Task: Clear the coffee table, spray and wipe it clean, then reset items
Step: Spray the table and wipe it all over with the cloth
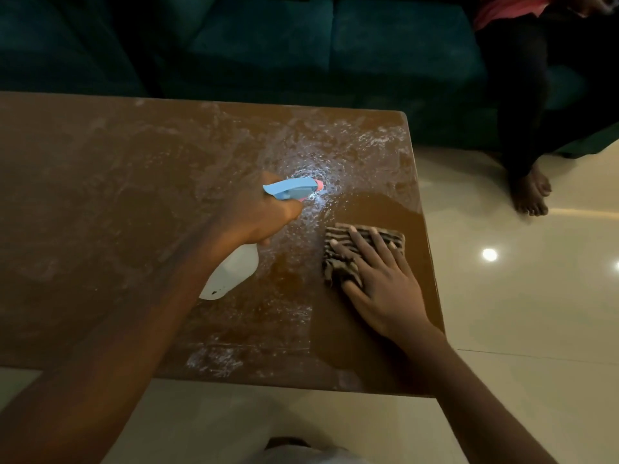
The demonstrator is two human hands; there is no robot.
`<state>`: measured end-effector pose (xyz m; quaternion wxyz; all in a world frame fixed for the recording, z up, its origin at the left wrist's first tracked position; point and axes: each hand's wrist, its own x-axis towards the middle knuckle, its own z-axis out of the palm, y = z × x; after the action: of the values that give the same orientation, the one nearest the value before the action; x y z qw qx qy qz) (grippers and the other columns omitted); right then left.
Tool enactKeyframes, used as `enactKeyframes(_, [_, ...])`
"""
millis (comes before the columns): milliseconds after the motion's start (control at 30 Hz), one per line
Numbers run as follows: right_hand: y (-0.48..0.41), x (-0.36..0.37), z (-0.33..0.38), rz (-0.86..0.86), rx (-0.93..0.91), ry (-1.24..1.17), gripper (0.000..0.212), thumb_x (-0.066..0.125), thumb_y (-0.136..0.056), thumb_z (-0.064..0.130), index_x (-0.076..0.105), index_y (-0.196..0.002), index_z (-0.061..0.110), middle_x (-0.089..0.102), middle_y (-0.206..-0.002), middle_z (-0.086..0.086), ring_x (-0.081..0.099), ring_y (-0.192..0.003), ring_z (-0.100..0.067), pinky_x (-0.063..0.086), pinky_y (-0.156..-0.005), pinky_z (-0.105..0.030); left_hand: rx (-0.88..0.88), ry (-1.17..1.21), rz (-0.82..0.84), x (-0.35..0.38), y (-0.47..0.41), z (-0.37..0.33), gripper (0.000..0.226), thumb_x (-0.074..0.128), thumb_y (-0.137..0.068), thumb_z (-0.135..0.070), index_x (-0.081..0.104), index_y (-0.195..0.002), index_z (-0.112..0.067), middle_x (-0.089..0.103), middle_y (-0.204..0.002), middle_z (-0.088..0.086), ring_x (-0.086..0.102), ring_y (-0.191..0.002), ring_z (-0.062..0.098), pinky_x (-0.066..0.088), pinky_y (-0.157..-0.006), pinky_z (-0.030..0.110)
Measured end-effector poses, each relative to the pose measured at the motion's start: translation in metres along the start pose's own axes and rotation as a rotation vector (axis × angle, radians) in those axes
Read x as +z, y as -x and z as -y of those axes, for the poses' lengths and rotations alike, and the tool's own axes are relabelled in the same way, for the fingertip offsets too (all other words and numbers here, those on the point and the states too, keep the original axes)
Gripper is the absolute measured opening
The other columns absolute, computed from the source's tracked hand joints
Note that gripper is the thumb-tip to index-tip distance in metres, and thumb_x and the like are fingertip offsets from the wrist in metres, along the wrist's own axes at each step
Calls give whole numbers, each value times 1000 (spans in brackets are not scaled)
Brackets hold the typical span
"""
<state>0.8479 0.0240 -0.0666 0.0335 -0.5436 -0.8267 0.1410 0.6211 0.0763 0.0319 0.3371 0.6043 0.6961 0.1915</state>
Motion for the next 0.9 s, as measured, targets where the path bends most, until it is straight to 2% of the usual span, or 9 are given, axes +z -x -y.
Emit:
enactKeyframes(100, [-3, -7, -25, -19, 146, -22, 60, 7, -88, 63, -1, -147, 56, -7, -162, 18, -19, -148, -9, -13, -118, -32, -20, 16, -12, -1, -3, 3, 33, 60, -90, -27, 55, -121, -18, 67, -85, 4, 58, -55, 18, 49, -50, 27])
enactKeyframes(233, [-63, -12, -38, -86, 311, -27, 58, 21, -100, 55, 6, -154, 44, -3, -165, 7, -13, -151, -17, -6, -122, -42, -45, 50, -47, -1, -4, 5, 37, 63, -88, -26, 55, -123, -17, 61, -78, -3, 54, -48, 13, 44, -44, 23])
enactKeyframes(300, [-89, -11, -26, -76, 273, -22, 58, 22, -100, 54, 5, -155, 43, -3, -165, 4, -12, -151, -22, -5, -122, -46, -56, 29, -59, 1, -4, 4, 34, 63, -88, -27, 56, -120, -16, 60, -78, -2, 53, -47, 12, 43, -45, 22])
enactKeyframes(367, [-93, -5, -10, -42, 141, 11, 59, 20, -99, 56, 2, -154, 44, -5, -165, 4, -13, -151, -22, -5, -122, -46, -63, 27, -63, 2, -5, 4, 34, 62, -87, -27, 56, -118, -14, 61, -79, 1, 54, -47, 14, 45, -47, 24])
enactKeyframes(500, [-42, 1, -2, -5, -72, 28, 60, 8, -93, 61, -3, -151, 50, -10, -163, 13, -17, -150, -16, -10, -120, -38, -66, 41, -41, 2, -7, 0, 22, 63, -87, -25, 61, -104, -12, 67, -80, 11, 53, -46, 17, 47, -49, 29])
enactKeyframes(633, [-9, -3, -27, -35, 80, -40, 62, 5, -88, 62, 0, -150, 54, -9, -161, 19, -18, -148, -9, -12, -120, -33, -100, 18, -34, 3, -7, -3, 19, 61, -89, -28, 59, -105, -18, 61, -75, -1, 55, -51, 18, 49, -55, 29])
enactKeyframes(733, [-8, -6, -32, -87, 214, -56, 64, 2, -86, 62, 1, -149, 53, -10, -159, 19, -17, -148, -7, -11, -120, -33, -89, -45, 14, 7, -10, -5, 9, 60, -90, -30, 60, -93, -21, 65, -73, 4, 59, -53, 25, 51, -57, 32])
enactKeyframes(833, [-10, -5, -29, -91, 230, -59, 61, 2, -86, 61, -2, -146, 56, -11, -157, 20, -17, -148, -7, -12, -120, -32, -75, -107, 71, 10, -22, -10, 22, 55, -87, -40, 63, -90, -19, 68, -75, 6, 63, -57, 25, 52, -58, 33])
enactKeyframes(900, [-12, -5, -28, -101, 260, -71, 56, 5, -87, 60, -3, -143, 59, -11, -157, 22, -18, -147, -5, -12, -119, -31, -34, -139, 107, 10, -37, -17, 25, 55, -88, -38, 63, -92, -15, 66, -74, 8, 60, -58, 23, 45, -54, 27])
